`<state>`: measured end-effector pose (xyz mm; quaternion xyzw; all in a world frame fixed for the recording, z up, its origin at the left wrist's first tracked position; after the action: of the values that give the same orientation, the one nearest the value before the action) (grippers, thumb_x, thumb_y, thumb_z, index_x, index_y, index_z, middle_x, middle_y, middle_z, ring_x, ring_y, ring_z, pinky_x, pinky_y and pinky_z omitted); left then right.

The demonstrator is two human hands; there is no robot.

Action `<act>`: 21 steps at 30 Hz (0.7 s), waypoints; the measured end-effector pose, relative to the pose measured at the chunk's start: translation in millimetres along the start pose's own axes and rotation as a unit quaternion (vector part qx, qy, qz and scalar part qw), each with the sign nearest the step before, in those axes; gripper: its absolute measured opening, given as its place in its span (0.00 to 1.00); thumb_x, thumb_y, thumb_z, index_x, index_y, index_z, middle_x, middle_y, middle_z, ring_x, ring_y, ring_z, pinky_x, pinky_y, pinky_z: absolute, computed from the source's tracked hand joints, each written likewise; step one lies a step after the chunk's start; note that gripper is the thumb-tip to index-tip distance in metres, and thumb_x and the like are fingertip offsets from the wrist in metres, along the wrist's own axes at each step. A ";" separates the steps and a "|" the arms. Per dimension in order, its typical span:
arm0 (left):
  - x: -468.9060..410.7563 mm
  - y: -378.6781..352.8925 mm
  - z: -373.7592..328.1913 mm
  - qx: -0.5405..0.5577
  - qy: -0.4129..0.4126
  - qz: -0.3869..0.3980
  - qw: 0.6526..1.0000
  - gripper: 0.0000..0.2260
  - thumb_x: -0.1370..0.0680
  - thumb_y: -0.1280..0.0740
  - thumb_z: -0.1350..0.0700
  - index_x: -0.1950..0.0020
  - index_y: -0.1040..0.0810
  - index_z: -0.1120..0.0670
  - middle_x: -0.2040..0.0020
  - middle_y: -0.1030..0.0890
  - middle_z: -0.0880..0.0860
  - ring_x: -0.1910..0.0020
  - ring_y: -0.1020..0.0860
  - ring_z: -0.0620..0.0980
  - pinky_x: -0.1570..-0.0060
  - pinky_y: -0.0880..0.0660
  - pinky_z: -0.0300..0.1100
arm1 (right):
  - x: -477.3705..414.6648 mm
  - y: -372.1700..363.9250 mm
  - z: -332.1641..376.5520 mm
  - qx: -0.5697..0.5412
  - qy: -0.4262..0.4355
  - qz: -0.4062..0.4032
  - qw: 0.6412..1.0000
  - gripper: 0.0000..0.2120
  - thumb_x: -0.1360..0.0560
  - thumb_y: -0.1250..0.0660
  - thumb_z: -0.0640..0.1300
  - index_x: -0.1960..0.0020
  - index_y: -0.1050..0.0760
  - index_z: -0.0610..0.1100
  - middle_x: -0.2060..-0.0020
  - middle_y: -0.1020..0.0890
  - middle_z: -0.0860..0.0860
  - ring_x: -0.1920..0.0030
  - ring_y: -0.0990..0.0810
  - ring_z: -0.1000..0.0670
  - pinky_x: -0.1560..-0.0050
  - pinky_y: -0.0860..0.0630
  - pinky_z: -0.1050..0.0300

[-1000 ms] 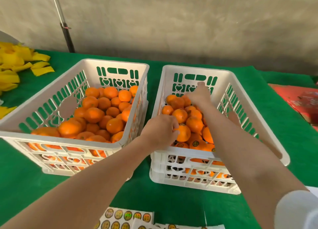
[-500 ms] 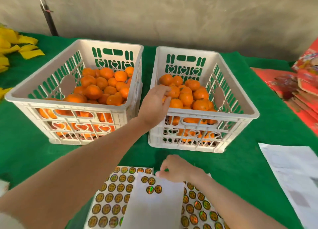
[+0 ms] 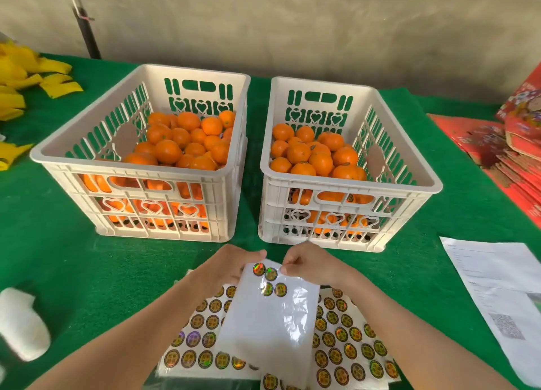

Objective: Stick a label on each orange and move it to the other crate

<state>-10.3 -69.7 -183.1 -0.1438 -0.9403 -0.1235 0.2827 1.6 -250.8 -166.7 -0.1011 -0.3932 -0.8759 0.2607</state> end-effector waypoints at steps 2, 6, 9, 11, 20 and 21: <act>1.3 -3.7 2.2 0.020 -0.019 0.026 0.999 0.10 0.24 0.31 0.52 0.61 0.19 0.57 0.68 0.19 0.51 0.72 0.21 0.46 0.68 0.26 0.35 | 1.4 5.5 -3.5 -0.010 -0.003 -0.010 1.000 0.14 0.24 0.33 0.42 0.57 0.25 0.29 0.67 0.26 0.48 0.67 0.29 0.55 0.63 0.32 0.61; -0.1 -9.2 -0.3 0.015 -0.041 0.017 0.999 0.12 0.24 0.32 0.51 0.63 0.17 0.56 0.66 0.19 0.57 0.72 0.23 0.50 0.69 0.29 0.38 | 13.7 8.3 -0.2 -0.019 0.053 -0.067 0.996 0.08 0.26 0.31 0.42 0.57 0.27 0.54 0.59 0.23 0.55 0.60 0.24 0.58 0.57 0.28 0.65; -4.1 -16.4 -6.5 0.043 -0.057 0.045 0.996 0.12 0.22 0.34 0.55 0.64 0.16 0.53 0.66 0.17 0.52 0.69 0.20 0.45 0.68 0.26 0.34 | 23.1 8.0 10.3 -0.023 0.132 -0.127 0.983 0.10 0.27 0.30 0.38 0.52 0.23 0.52 0.55 0.20 0.52 0.61 0.25 0.63 0.59 0.33 0.71; -6.5 -17.6 -7.3 0.041 -0.065 0.036 0.996 0.13 0.22 0.34 0.56 0.65 0.17 0.49 0.70 0.18 0.46 0.72 0.22 0.39 0.71 0.27 0.30 | 25.5 8.0 14.9 -0.005 0.163 -0.153 0.975 0.07 0.28 0.30 0.35 0.51 0.19 0.43 0.57 0.18 0.48 0.62 0.25 0.61 0.61 0.34 0.71; -15.1 -25.5 -6.8 0.110 -0.018 0.061 0.992 0.06 0.25 0.31 0.60 0.56 0.16 0.61 0.55 0.17 0.63 0.55 0.18 0.59 0.51 0.21 0.50 | 28.5 19.0 12.9 -0.121 0.103 -0.173 0.972 0.13 0.27 0.30 0.35 0.63 0.22 0.52 0.62 0.20 0.58 0.62 0.23 0.63 0.56 0.28 0.68; -15.6 -28.7 -5.6 0.084 -0.014 0.050 0.995 0.06 0.25 0.30 0.61 0.55 0.17 0.63 0.56 0.17 0.63 0.56 0.18 0.59 0.52 0.21 0.48 | 28.5 21.6 13.8 -0.132 0.094 -0.183 0.970 0.13 0.28 0.30 0.35 0.63 0.22 0.52 0.61 0.20 0.56 0.59 0.22 0.62 0.54 0.27 0.66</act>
<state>-4.8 -101.3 -191.8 -0.1676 -0.9429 -0.0279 0.2864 -11.3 -263.4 -132.8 0.0222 -0.2600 -0.9583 0.1162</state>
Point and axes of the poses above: each hand's wrist, its own x-axis away from the middle knuckle, its own y-axis out of the back of the hand, z = x × y, the point moved 3 cm from there along -x, towards the middle knuckle
